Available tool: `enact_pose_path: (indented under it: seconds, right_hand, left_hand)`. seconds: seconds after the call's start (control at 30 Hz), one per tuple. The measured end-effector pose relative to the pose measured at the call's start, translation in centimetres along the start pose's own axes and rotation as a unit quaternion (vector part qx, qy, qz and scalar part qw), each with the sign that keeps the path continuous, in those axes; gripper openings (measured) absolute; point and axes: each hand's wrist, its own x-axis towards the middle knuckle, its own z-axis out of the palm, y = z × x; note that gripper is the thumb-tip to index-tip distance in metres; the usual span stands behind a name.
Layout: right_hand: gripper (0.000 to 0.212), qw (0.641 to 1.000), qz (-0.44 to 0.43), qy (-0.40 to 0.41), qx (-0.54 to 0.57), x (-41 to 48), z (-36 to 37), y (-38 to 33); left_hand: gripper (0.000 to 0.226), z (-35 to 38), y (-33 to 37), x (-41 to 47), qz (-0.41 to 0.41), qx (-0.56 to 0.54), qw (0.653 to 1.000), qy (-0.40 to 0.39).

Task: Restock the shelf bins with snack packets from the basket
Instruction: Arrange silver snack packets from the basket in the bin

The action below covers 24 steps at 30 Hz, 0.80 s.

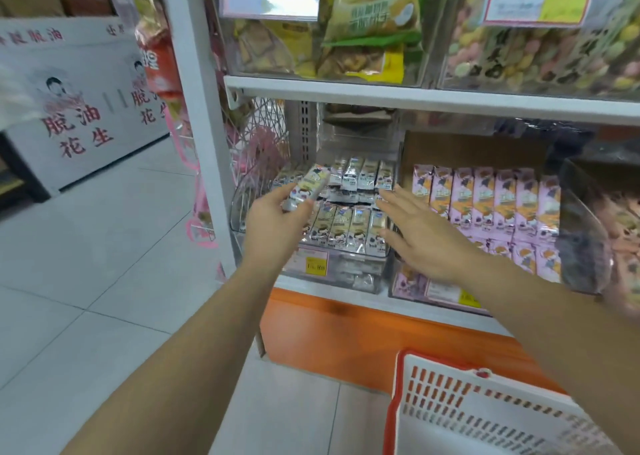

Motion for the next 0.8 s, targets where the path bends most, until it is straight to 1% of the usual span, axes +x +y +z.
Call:
enact_pose_path:
  seconds: [0.07, 0.17, 0.27, 0.3, 0.37, 0.47, 0.57, 0.63, 0.7, 0.77, 0.8]
  right_hand:
    - [0.057, 0.999, -0.008, 0.026, 0.023, 0.0, 0.8, 0.2]
    - [0.055, 0.997, -0.011, 0.062, 0.054, 0.1, 1.5, 0.3]
    - [0.054, 0.995, -0.015, 0.077, 0.065, 0.3, 2.1, 0.5]
    - [0.054, 0.995, -0.018, 0.078, 0.065, 0.3, 2.2, 0.6]
    - [0.053, 0.994, -0.029, 0.084, 0.067, 0.5, 2.6, 0.8]
    - [0.056, 0.993, -0.039, 0.089, 0.072, 0.5, 2.9, 1.1]
    - [0.056, 0.992, -0.044, 0.094, 0.069, 0.6, 3.0, 1.2]
    - [0.055, 0.992, -0.046, 0.093, 0.066, 0.6, 2.9, 1.2]
    - [0.059, 0.992, -0.055, 0.1, 0.058, 0.6, 3.2, 1.3]
    - [0.062, 0.991, -0.062, 0.107, 0.049, 0.6, 3.1, 1.2]
    - [0.059, 0.991, -0.063, 0.104, 0.048, 0.5, 2.9, 1.2]
  left_hand:
    - [0.051, 1.5, -0.1, 2.7, -0.02, 0.006, 1.0, 0.013]
    - [0.05, 3.9, -0.5, 6.3, -0.077, -0.023, 0.997, 0.008]
    - [0.05, 5.9, -0.7, 8.8, -0.099, -0.028, 0.995, 0.014]
    - [0.049, 6.4, -0.8, 9.4, -0.1, -0.019, 0.995, 0.007]
    - [0.049, 7.1, -0.9, 10.3, -0.099, 0.014, 0.994, -0.035]
    - [0.046, 7.8, -1.2, 11.4, -0.076, 0.111, 0.986, -0.094]
    - [0.044, 7.7, -1.9, 12.2, -0.048, 0.174, 0.977, -0.114]
    - [0.046, 7.4, -2.1, 12.6, -0.039, 0.198, 0.97, -0.137]
    - [0.047, 7.0, -2.0, 12.6, -0.033, 0.218, 0.963, -0.155]
    - [0.049, 6.6, -1.7, 12.2, -0.038, 0.236, 0.957, -0.163]
    - [0.05, 6.3, -1.3, 11.7, -0.036, 0.244, 0.956, -0.159]
